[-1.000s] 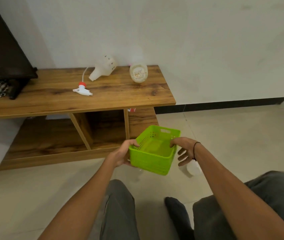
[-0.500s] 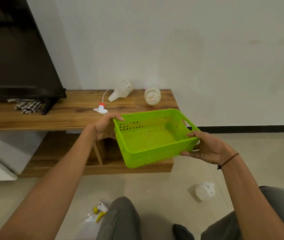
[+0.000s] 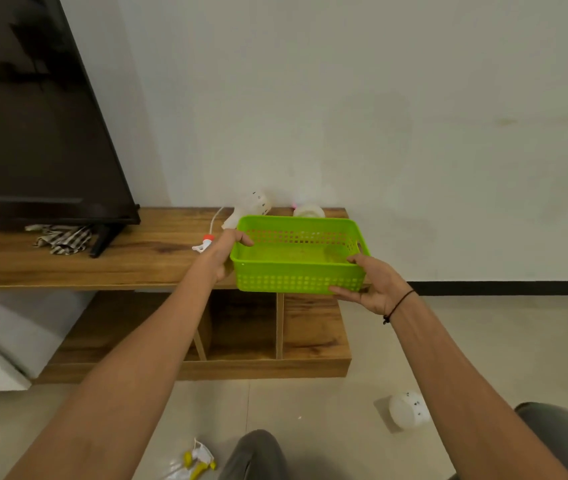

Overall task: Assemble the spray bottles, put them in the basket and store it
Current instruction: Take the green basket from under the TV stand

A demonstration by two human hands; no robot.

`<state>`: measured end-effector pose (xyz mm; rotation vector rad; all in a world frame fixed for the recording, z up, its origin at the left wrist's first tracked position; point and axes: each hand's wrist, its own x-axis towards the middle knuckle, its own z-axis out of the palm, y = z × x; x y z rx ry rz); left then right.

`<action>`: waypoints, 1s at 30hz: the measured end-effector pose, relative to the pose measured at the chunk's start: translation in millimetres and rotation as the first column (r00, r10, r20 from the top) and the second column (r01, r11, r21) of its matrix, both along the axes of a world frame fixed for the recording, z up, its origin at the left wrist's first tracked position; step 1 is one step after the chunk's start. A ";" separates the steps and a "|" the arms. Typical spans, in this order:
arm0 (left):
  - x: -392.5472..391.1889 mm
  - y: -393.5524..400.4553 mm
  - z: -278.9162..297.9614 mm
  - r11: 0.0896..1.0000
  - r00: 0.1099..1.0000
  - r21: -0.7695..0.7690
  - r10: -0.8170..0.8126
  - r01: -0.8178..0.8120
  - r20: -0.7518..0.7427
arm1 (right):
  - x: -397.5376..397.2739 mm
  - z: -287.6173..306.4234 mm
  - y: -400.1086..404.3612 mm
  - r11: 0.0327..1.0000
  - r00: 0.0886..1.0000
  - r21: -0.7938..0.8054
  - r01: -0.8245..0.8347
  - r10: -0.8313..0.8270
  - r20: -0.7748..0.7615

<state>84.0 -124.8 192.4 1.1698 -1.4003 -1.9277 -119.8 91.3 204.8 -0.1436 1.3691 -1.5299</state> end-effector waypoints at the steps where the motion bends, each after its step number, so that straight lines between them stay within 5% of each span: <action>1: -1.5 -4.6 -2.1 1.000 1.000 -0.005 0.012 -0.012 0.010 | -0.2 -4.5 -3.7 1.000 1.000 0.006 0.001 -0.001 -0.009; 19: -35.8 -92.5 -23.6 0.945 0.956 -0.313 -0.002 0.098 0.293 | -22.1 -25.7 -69.6 0.972 0.904 0.226 -0.066 0.154 -0.398; 30: -29.6 -121.0 -18.0 0.711 0.815 -0.691 0.319 0.132 0.484 | -33.7 -30.0 -93.8 0.950 0.847 0.298 -0.093 0.233 -0.477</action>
